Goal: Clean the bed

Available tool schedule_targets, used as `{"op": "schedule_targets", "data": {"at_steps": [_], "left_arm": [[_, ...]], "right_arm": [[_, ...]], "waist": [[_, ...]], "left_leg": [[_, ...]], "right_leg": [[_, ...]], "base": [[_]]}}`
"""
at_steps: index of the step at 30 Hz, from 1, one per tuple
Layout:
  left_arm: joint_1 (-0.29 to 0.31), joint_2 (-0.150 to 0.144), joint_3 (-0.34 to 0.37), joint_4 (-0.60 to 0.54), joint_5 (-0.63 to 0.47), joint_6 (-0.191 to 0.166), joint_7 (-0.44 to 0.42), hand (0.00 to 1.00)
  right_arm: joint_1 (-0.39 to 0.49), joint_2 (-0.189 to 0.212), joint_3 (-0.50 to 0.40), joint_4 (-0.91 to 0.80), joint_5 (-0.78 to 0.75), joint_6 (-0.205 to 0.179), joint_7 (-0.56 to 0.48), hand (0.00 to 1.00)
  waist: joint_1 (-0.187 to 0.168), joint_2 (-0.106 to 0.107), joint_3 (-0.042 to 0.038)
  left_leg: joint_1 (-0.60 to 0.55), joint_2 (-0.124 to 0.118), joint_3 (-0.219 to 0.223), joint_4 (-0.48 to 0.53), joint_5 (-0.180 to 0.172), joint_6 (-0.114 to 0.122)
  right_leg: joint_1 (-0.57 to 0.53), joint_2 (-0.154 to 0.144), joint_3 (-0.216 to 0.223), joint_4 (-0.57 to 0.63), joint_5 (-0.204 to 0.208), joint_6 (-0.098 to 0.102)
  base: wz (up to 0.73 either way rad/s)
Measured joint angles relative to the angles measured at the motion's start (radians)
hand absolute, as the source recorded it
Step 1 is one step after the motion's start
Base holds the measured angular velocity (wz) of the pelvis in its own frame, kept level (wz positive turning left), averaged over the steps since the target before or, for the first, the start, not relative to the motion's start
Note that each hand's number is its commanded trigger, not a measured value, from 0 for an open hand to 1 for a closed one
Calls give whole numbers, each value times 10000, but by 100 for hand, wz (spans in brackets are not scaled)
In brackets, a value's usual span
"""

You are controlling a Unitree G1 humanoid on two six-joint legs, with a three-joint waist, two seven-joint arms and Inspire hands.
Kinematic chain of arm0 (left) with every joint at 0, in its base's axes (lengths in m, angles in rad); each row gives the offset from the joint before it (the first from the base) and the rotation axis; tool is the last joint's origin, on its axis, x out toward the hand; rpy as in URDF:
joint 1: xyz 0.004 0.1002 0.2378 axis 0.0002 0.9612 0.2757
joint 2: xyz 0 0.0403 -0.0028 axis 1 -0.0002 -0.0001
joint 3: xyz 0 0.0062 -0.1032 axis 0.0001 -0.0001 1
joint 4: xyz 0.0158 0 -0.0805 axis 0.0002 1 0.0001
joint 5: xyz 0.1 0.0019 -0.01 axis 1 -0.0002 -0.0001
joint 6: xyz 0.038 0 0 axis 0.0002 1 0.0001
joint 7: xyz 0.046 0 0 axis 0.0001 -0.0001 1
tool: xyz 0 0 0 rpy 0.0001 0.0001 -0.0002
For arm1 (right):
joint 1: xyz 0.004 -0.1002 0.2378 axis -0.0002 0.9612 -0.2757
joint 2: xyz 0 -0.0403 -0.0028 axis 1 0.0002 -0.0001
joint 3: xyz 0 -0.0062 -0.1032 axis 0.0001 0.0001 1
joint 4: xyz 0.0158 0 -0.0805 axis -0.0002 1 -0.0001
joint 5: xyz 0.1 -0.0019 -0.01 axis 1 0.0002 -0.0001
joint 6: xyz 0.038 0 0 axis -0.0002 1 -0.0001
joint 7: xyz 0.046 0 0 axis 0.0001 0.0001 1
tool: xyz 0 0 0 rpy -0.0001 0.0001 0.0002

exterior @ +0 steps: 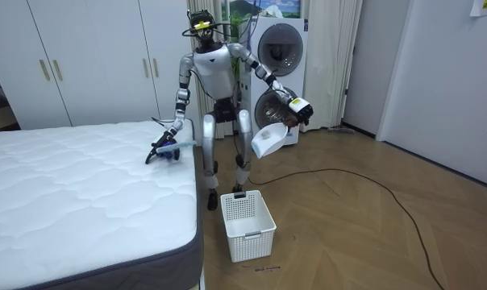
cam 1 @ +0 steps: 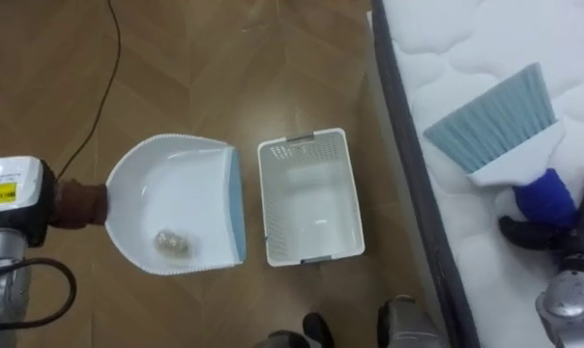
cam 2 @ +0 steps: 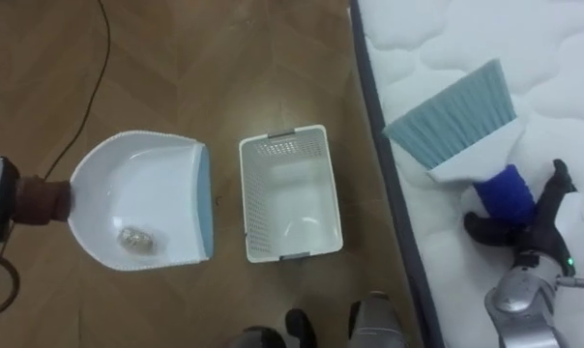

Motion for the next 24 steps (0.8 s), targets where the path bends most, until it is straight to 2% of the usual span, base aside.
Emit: {"op": "schedule_targets", "data": {"at_steps": [3, 5, 7, 15, 20, 24], "left_arm": [[-256, 5, 0, 70, 1, 16, -241, 100], [-514, 32, -14, 214, 4, 63, -567, 100], [-647, 39, -14, 263, 3, 184, -779, 100], [-1094, 179, -14, 477, -3, 518, -1562, 100], [-1225, 341, -45, 758, -18, 591, -2247, 100], [-1310, 641, -79, 915, 18, 723, -2811, 100]], "right_arm": [[-67, 6, 12, -70, -277, 3, 32, 0], [-94, 5, 12, -267, -283, 18, 75, 0], [-85, 5, 11, -383, -290, 38, 141, 0], [-131, 4, -6, -754, -591, 116, 266, 0], [-154, -1, 20, -833, -717, 119, 375, 0], [69, 2, 19, -1292, -777, 237, 293, 0]], "waist": [[-144, 35, -9], [-297, 133, -9], [-353, 182, -28], [-492, 421, -8], [-516, 506, -10], [-492, 502, -12]], "left_leg": [[-54, 1, 74, 1, -3, -7], [-136, 30, 178, 12, -3, -5], [-116, 54, 298, -7, -3, -5], [-24, 43, 445, -22, -3, -4], [25, 110, 576, 0, 10, -31], [-111, 107, 626, 29, 11, -40]], "right_leg": [[-114, -32, 0, 92, -49, -30], [-205, -44, 0, 117, -50, -30], [-223, -42, 12, 119, -50, -29], [-315, -34, 237, 324, -60, -26], [-321, 15, 316, 351, -95, -90], [-507, -1, 353, 428, -115, -101]], "base": [[0], [2], [-3], [-4], [-5], [0]]}}
